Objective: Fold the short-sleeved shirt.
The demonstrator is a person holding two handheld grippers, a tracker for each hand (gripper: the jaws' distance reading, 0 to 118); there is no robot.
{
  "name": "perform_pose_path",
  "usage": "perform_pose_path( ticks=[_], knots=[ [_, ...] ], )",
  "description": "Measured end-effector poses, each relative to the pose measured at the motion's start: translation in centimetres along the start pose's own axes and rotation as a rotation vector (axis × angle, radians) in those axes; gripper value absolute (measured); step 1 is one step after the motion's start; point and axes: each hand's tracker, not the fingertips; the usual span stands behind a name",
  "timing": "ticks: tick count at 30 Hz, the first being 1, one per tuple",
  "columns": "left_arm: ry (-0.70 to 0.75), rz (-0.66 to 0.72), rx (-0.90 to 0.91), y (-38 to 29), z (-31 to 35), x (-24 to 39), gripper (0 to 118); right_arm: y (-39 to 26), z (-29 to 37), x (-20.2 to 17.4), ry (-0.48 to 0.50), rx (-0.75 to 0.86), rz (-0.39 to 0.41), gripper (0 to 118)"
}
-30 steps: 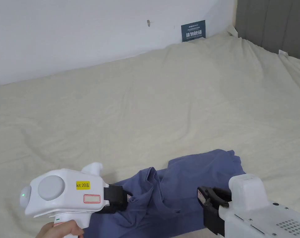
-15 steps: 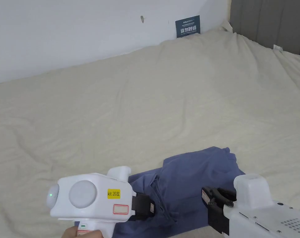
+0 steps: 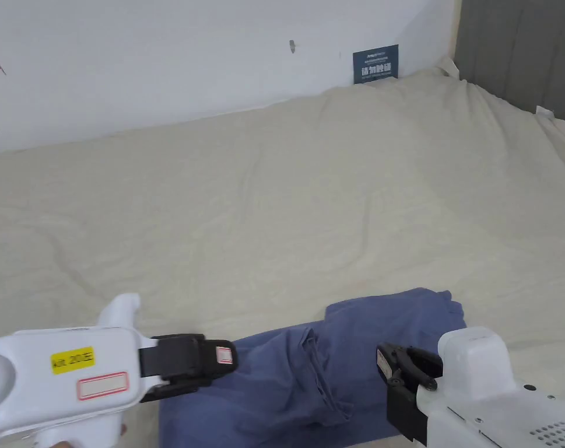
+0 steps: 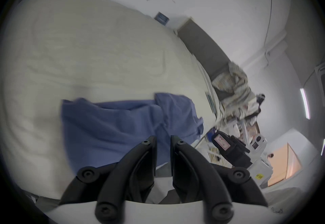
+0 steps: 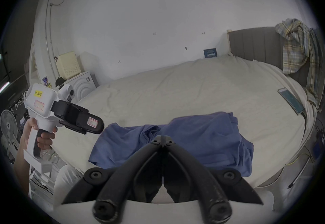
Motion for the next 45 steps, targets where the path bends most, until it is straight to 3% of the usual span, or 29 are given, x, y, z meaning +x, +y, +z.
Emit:
perform_pose_path(
  ticks=[2,3,6,7,16,19,21,22,25,26,27,28,30,32,45],
  knots=[
    [0.029,0.048,0.025,-0.3,1.9,-2.4,17,0.1,0.1,-0.7,0.0,0.028,0.005,0],
    [0.036,0.052,0.021,-0.6,2.7,-3.3,25,0.2,0.2,-0.9,-0.005,0.039,0.01,0],
    [0.045,0.089,0.008,-1.7,3.9,-6.0,100,0.5,0.5,-1.9,-0.022,0.082,0.04,0],
    [0.047,0.118,-0.007,-2.0,3.8,-6.8,112,0.7,0.5,-2.1,-0.028,0.082,0.047,0],
    [-0.266,0.426,-0.03,-3.1,-0.7,-12.9,113,0.9,0.0,-3.1,-0.034,0.063,0.082,0],
    [-0.234,0.41,-0.067,-3.0,-2.6,-13.2,113,1.1,-0.2,-2.9,-0.038,0.054,0.076,0],
    [-0.36,0.412,-0.047,-2.1,-3.8,-14.0,112,1.2,-0.3,-2.8,-0.041,0.05,0.069,0],
    [-0.354,0.431,-0.088,-1.8,-4.8,-14.0,112,1.3,-0.4,-2.7,-0.042,0.047,0.065,0],
    [-0.331,0.395,-0.095,-0.6,-6.1,-13.3,108,1.4,-0.6,-2.7,-0.043,0.039,0.063,0],
    [-0.323,0.368,-0.097,-0.2,-6.2,-13.1,94,1.4,-0.6,-2.7,-0.043,0.036,0.066,0],
    [-0.27,0.354,-0.1,0.1,-6.5,-13.0,63,1.4,-0.7,-2.7,-0.047,0.034,0.069,0],
    [-0.156,0.336,-0.123,0.0,-6.8,-12.7,12,1.4,-0.8,-2.7,-0.046,0.031,0.073,0],
    [-0.107,0.329,-0.202,0.1,-7.5,-13.5,12,1.4,-1.0,-2.7,-0.042,0.024,0.078,0],
    [-0.212,0.387,-0.16,0.2,-6.9,-13.9,12,1.4,-1.1,-2.8,-0.039,0.015,0.082,0],
    [-0.063,0.265,-0.127,2.2,0.2,-14.4,12,1.0,-1.9,-2.5,-0.049,-0.015,0.088,0]
  ],
)
